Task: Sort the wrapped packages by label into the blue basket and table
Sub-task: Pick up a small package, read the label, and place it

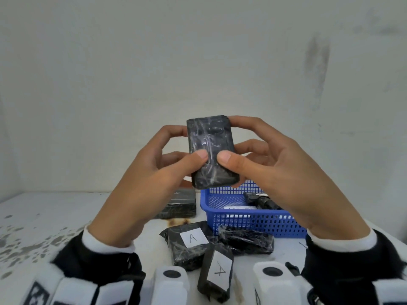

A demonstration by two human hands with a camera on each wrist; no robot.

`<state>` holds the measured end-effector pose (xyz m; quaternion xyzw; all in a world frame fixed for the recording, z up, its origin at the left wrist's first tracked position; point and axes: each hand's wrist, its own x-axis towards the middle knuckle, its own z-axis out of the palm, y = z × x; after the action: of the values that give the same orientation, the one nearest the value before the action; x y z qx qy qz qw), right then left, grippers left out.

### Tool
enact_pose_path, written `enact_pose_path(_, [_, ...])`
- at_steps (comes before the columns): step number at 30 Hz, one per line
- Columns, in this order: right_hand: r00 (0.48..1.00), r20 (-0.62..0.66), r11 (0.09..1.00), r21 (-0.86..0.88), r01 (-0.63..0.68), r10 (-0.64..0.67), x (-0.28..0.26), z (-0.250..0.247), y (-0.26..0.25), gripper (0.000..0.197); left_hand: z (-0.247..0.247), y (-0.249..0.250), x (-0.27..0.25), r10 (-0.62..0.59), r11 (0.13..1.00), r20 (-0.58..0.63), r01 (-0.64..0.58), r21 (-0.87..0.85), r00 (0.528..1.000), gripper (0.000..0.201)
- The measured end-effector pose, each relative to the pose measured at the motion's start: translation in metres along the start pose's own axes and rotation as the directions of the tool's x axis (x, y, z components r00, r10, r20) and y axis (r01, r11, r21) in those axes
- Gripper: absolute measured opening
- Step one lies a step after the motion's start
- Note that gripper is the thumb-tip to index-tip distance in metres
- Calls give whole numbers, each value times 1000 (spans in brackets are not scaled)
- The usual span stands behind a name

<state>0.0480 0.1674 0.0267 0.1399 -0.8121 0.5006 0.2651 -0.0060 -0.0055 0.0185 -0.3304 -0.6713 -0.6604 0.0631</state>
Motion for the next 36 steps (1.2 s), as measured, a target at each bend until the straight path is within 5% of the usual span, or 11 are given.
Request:
enact_pose_path(15, [1000,14,1000,22,-7,7,0,2,-1,35,-2,0,-2,28,998,41,-30,49,999,28])
enact_pose_path(21, [999,18,999,-24,34,-34,1,1,2,15,-2,6,-5,-20,1000,42,20,5,999,35])
enact_pose_path(25, [998,-2,996,-59,69,-69,1,4,2,26,-3,3,-3,-70,996,-2,70,-51,998,14])
enact_pose_path(30, [999,-53,999,-39,-10,8,1,9,1,63,-1,2,0,-15,987,-112,-3,-160,994,17])
enact_pose_path(34, [998,-55,998,-63,-11,7,1,12,0,41,0,0,0,14,994,-110,-26,-102,994,8])
enact_pose_path(36, [999,-41,998,-66,-14,12,0,13,-1,40,0,0,-1,35,996,-116,-44,-75,993,25])
